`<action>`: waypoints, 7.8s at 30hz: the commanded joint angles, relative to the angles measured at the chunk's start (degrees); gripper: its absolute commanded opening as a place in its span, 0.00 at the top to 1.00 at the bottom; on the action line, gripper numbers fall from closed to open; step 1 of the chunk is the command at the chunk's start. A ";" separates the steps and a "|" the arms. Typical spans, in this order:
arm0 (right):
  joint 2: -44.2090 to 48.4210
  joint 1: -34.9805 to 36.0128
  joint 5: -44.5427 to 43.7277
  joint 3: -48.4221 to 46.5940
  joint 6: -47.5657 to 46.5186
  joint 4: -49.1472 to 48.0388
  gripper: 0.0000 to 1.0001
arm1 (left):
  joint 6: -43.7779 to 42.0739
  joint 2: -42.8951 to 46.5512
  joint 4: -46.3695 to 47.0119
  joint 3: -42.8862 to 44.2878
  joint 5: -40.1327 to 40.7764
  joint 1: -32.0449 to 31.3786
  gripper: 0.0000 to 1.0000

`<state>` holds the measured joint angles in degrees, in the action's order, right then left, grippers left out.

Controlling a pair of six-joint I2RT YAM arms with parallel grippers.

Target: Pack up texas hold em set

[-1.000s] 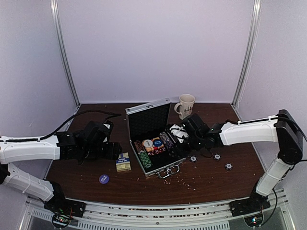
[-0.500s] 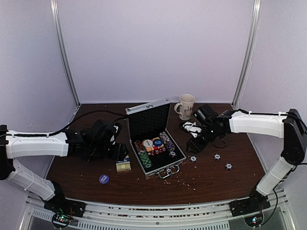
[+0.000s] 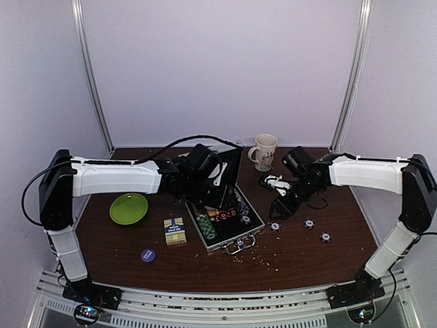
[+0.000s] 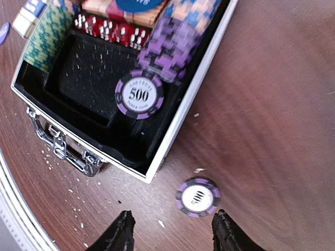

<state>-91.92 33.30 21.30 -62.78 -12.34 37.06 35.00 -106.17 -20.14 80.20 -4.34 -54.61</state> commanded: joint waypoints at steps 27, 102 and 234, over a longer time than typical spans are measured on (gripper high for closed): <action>-7.88 6.71 11.74 -3.06 -4.06 4.65 0.44 | -1.72 -3.15 -3.89 -1.47 -9.31 1.42 0.45; 2.31 -5.17 10.21 1.26 -6.53 3.28 0.43 | -28.74 -17.45 -17.23 19.95 0.71 0.62 1.00; -1.64 -5.61 12.35 0.40 -7.03 4.93 0.43 | -32.45 -24.31 -11.93 20.69 27.59 -11.84 0.42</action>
<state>-93.34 27.86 32.80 -61.82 -19.16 41.85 2.94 -128.73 -32.18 100.01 23.97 -67.07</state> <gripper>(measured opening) 0.566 0.577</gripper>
